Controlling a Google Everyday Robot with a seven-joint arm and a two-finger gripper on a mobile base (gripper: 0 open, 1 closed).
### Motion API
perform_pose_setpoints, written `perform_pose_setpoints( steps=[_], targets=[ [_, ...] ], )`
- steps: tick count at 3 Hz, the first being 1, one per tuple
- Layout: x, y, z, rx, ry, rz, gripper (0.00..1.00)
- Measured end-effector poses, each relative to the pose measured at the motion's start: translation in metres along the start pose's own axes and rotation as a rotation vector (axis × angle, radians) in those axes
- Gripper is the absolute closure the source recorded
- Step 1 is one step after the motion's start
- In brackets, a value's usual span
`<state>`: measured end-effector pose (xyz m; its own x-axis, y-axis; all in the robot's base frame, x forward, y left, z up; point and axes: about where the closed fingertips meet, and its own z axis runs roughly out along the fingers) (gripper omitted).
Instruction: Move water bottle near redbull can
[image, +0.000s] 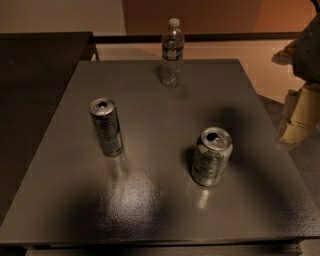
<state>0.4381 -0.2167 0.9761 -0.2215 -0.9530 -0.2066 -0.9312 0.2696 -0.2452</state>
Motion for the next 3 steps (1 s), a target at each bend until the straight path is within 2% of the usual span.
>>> perform_pose_setpoints(
  steps=[1, 2, 3],
  targets=[
    [0.0, 0.0, 0.0, 0.0, 0.0, 0.0, 0.0],
    [-0.006, -0.01, 0.006, 0.01, -0.024, 0.03, 0.0],
    [-0.016, -0.033, 0.019, 0.026, -0.06, 0.066, 0.0]
  ],
)
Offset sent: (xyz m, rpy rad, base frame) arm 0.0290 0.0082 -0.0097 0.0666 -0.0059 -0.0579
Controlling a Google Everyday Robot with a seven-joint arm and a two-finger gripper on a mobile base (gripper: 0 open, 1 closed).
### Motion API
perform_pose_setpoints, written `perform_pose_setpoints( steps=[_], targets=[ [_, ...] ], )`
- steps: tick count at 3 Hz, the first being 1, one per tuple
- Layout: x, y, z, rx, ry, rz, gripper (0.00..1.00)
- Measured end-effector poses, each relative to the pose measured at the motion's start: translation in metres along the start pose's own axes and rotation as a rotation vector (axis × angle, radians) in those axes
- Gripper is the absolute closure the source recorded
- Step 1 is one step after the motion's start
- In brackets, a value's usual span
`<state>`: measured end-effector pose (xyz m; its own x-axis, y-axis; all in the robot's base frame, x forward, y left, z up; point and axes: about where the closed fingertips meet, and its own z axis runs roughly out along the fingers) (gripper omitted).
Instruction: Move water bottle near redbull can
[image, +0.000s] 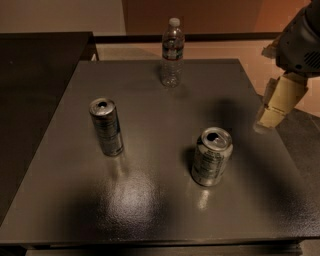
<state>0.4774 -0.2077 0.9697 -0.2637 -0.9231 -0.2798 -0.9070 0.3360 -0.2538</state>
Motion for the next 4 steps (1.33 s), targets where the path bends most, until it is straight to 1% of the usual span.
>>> perform_pose_setpoints(
  steps=[1, 2, 3, 4],
  targets=[
    [-0.011, -0.031, 0.017, 0.037, -0.042, 0.042, 0.0],
    [-0.03, -0.06, 0.032, 0.067, -0.11, 0.076, 0.0],
    [-0.059, -0.081, 0.053, 0.087, -0.176, 0.113, 0.0],
    [-0.085, -0.101, 0.069, 0.093, -0.231, 0.163, 0.0]
  ],
)
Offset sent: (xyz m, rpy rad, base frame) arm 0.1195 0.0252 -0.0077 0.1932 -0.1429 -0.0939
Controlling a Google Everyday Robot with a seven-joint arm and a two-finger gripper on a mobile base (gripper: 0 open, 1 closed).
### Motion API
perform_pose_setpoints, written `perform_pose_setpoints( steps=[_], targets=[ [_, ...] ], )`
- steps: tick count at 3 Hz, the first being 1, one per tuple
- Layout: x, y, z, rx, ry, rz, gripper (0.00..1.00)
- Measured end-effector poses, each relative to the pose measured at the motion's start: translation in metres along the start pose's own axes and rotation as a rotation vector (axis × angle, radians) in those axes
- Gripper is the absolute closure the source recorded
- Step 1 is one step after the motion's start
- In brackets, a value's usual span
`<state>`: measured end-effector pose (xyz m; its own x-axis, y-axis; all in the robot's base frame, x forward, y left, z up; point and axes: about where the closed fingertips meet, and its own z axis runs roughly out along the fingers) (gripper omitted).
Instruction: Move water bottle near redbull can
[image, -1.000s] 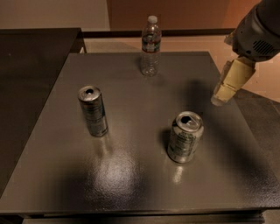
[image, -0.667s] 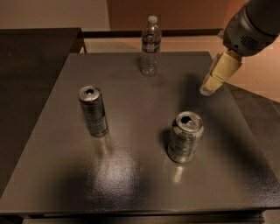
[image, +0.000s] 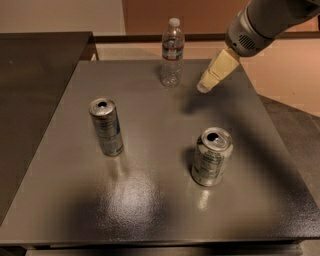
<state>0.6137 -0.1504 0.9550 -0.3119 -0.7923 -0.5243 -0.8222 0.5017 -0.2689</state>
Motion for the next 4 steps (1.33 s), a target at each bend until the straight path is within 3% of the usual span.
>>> perform_pose_setpoints(
  steps=[2, 4],
  targets=[
    [-0.04, -0.026, 0.044, 0.034, -0.113, 0.124, 0.0],
    [-0.071, -0.045, 0.071, 0.041, -0.201, 0.187, 0.0]
  ],
)
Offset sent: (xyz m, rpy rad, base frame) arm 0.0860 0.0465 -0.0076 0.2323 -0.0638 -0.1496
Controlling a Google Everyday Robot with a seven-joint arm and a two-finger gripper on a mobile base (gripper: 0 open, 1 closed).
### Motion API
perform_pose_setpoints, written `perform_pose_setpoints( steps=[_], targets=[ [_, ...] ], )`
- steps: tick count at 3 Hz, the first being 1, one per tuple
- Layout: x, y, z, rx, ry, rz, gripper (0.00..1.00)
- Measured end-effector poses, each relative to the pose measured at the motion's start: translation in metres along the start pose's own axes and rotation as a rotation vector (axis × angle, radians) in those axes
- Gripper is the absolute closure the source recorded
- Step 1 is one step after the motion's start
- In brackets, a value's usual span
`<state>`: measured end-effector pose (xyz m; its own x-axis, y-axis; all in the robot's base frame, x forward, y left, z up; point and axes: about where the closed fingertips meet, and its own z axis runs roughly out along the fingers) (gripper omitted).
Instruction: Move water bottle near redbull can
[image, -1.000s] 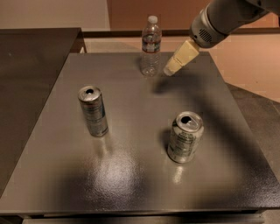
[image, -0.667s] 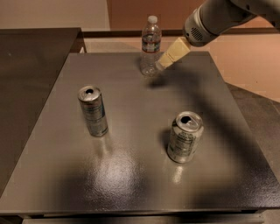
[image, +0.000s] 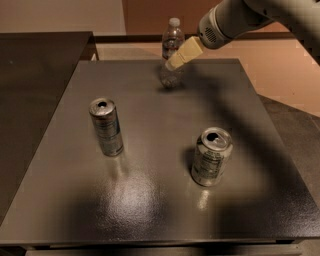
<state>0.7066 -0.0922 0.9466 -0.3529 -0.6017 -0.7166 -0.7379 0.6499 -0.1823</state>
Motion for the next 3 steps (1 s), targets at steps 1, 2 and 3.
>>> perform_pose_setpoints(
  steps=[1, 2, 3],
  targets=[
    [-0.014, -0.004, 0.013, 0.0, -0.022, 0.001, 0.0],
    [-0.025, -0.008, 0.024, -0.006, -0.037, 0.016, 0.0],
    [-0.029, -0.012, 0.032, -0.037, -0.049, 0.058, 0.18]
  ],
)
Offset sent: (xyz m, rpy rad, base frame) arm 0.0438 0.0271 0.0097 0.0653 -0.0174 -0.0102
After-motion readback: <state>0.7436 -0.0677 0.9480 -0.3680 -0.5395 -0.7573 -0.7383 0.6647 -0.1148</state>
